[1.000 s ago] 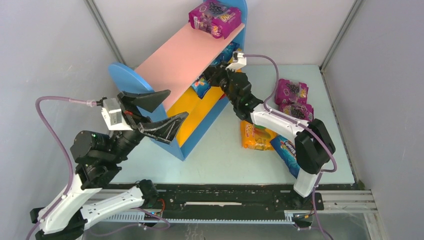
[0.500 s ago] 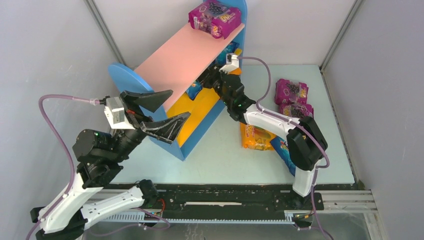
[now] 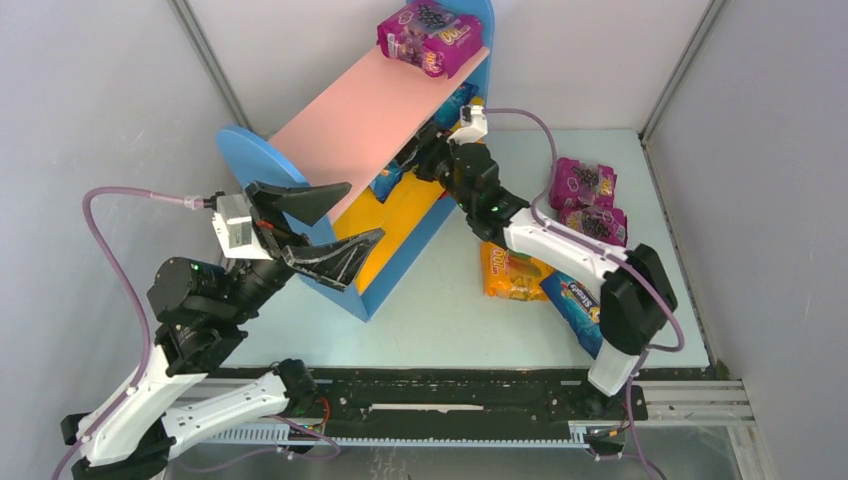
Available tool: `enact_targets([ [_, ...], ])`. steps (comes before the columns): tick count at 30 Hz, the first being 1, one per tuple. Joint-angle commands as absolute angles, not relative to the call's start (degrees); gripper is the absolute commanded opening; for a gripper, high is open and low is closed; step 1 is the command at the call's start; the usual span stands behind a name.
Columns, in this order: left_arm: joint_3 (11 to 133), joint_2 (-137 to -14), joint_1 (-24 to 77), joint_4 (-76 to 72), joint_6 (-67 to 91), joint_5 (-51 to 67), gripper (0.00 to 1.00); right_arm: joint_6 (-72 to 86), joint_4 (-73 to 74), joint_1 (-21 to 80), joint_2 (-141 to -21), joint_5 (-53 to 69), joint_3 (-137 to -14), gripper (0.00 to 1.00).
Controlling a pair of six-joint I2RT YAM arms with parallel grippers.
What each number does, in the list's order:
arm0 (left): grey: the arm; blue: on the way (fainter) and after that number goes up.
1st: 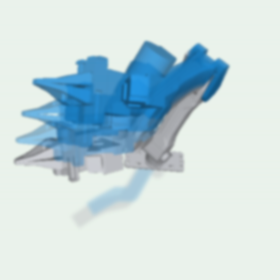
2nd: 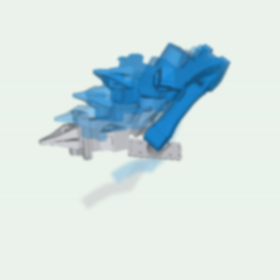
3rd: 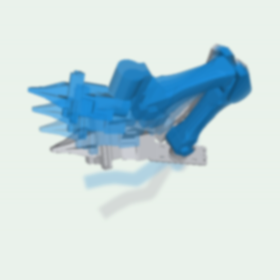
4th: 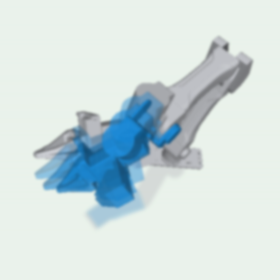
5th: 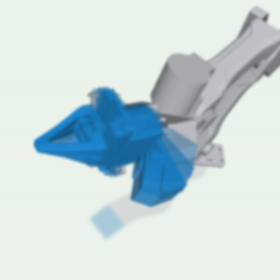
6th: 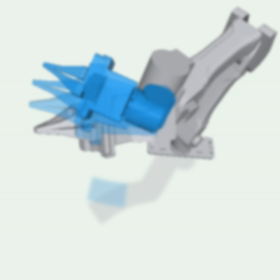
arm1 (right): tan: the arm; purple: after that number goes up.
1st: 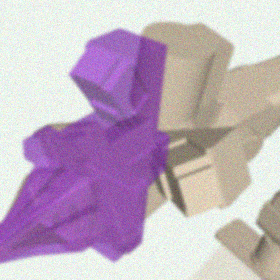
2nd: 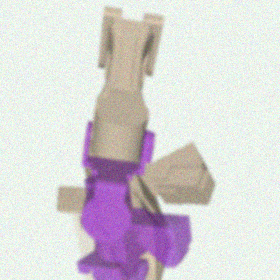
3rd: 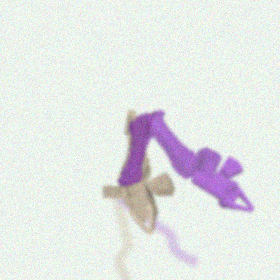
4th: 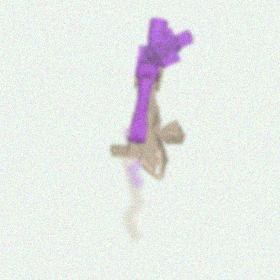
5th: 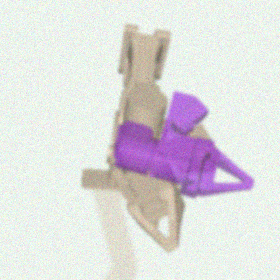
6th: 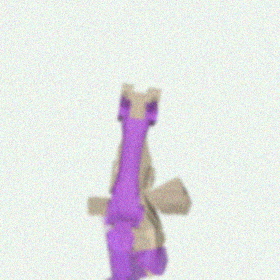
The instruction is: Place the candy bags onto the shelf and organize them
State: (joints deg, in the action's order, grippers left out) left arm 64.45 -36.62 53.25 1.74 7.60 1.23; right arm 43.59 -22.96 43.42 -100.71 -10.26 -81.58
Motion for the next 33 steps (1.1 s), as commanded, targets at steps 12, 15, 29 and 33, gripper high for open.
enact_targets([
  [12, 63.89, -38.84, 52.85, 0.22, 8.48, 3.59, 1.0, 32.07, -0.99, 39.26, -76.34, -5.28, -67.6, 0.84],
  [15, 64.45, -39.59, 52.82, 0.2, 10.6, 1.26, 1.0, 31.9, 1.26, 37.27, -70.92, -5.29, -61.66, 0.84],
  [29, 68.96, -38.13, 50.93, -4.37, 26.54, -11.99, 1.0, 32.67, 12.89, 21.71, -48.01, -3.15, -43.99, 0.85],
  [33, 67.86, -38.12, 48.93, -6.85, 29.31, -9.67, 1.0, 32.78, 12.57, 19.28, -45.93, -0.67, -43.51, 0.84],
])
